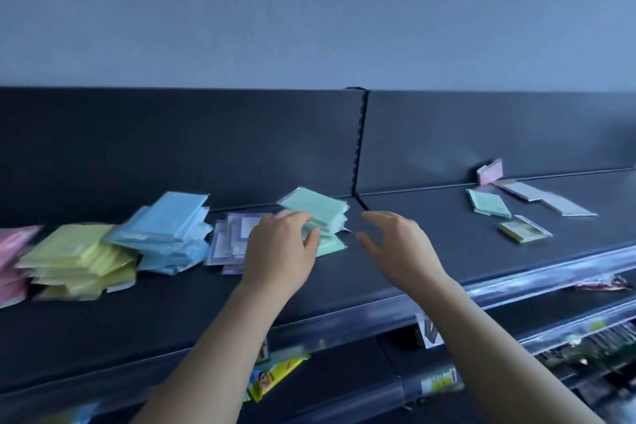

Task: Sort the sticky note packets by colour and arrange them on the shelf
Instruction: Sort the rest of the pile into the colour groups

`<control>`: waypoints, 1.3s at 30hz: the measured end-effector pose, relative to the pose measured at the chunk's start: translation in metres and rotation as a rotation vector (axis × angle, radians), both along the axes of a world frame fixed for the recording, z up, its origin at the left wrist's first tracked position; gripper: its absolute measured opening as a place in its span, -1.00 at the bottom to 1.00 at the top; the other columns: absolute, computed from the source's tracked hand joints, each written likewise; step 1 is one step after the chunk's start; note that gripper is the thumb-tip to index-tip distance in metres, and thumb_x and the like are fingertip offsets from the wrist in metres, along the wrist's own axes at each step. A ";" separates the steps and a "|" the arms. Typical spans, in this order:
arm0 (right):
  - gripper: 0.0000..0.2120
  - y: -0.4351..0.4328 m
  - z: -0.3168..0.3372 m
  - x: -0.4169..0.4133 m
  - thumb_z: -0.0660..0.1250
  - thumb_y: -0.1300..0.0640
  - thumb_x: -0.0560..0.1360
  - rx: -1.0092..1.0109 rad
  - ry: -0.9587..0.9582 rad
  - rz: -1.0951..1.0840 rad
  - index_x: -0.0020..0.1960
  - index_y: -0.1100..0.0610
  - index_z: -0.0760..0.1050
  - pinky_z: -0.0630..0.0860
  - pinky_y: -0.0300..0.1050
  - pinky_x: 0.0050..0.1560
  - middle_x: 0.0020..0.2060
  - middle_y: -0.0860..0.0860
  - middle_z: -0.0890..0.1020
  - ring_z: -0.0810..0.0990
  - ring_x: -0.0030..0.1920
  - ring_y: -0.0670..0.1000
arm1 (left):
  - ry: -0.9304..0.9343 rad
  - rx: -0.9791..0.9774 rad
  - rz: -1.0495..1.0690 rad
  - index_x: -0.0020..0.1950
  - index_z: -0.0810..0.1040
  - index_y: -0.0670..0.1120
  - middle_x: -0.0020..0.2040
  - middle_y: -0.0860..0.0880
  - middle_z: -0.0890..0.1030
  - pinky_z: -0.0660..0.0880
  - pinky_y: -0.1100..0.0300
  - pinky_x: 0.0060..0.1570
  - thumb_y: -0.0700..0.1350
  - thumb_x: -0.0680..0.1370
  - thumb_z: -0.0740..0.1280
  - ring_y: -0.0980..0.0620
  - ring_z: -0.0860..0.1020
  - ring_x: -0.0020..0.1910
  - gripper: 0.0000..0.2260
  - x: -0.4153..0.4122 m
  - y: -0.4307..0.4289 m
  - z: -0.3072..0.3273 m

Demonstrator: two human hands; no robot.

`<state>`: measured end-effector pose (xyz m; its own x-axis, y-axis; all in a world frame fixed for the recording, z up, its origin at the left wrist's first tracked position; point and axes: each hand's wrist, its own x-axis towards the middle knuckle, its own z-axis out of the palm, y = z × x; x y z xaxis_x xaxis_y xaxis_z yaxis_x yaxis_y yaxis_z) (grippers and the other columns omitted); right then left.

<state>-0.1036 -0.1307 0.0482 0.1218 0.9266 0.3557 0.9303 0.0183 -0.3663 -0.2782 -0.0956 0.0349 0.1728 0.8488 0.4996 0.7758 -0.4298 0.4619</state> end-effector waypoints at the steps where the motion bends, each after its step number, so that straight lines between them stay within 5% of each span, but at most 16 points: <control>1: -0.64 0.003 0.000 0.010 0.24 0.02 0.57 0.001 -0.002 -0.012 0.32 0.14 0.47 0.41 -0.11 0.10 0.23 0.00 0.57 0.48 0.22 0.08 | 0.013 0.004 -0.011 0.24 0.59 -0.08 0.15 -0.02 0.62 0.43 0.07 0.16 -0.02 0.59 0.27 -0.09 0.51 0.15 -0.72 0.011 0.004 0.000; 17: -0.58 0.043 -0.015 0.203 0.26 0.00 0.56 -0.008 0.022 -0.246 0.39 0.07 0.42 0.32 -0.16 0.24 0.34 -0.02 0.50 0.43 0.33 0.05 | 0.125 -0.015 -0.202 0.31 0.53 -0.02 0.18 0.05 0.59 0.38 0.15 0.10 0.03 0.60 0.23 -0.04 0.49 0.14 -0.69 0.197 0.076 -0.002; 21: -0.58 0.049 -0.022 0.276 0.28 -0.01 0.54 -0.089 0.051 -0.298 0.34 0.13 0.45 0.37 -0.10 0.19 0.28 0.04 0.53 0.48 0.26 0.10 | 0.139 -0.065 -0.196 0.33 0.51 -0.01 0.20 0.06 0.57 0.37 0.16 0.15 0.05 0.61 0.22 -0.02 0.47 0.16 -0.68 0.259 0.088 -0.013; 25: -0.51 0.062 -0.038 0.347 0.36 -0.24 0.36 -0.305 0.029 -0.322 0.07 0.12 0.47 0.43 -0.08 0.07 0.11 0.05 0.54 0.51 0.12 0.10 | 0.183 -0.145 -0.155 0.34 0.49 -0.02 0.19 0.03 0.56 0.39 0.15 0.16 0.05 0.61 0.20 -0.03 0.47 0.17 -0.67 0.322 0.100 -0.020; 34: -0.33 0.082 -0.052 0.424 0.47 -0.35 0.19 -0.461 0.133 -0.248 0.10 0.06 0.45 0.42 -0.07 0.09 0.02 0.03 0.42 0.40 0.13 0.08 | 0.243 -0.366 -0.032 0.03 0.51 -0.14 0.13 -0.10 0.53 0.47 0.06 0.03 0.14 0.58 0.20 -0.12 0.46 0.13 -0.66 0.429 0.132 -0.034; 39: -0.18 0.090 -0.056 0.438 0.54 -0.31 0.14 -0.497 0.211 -0.204 0.25 0.06 0.37 0.42 -0.07 0.15 0.09 0.00 0.39 0.39 0.18 0.05 | 0.298 -0.569 0.094 0.33 0.41 -0.12 0.33 -0.12 0.39 0.42 0.05 0.12 0.32 0.46 0.29 -0.14 0.40 0.30 -0.36 0.468 0.142 -0.037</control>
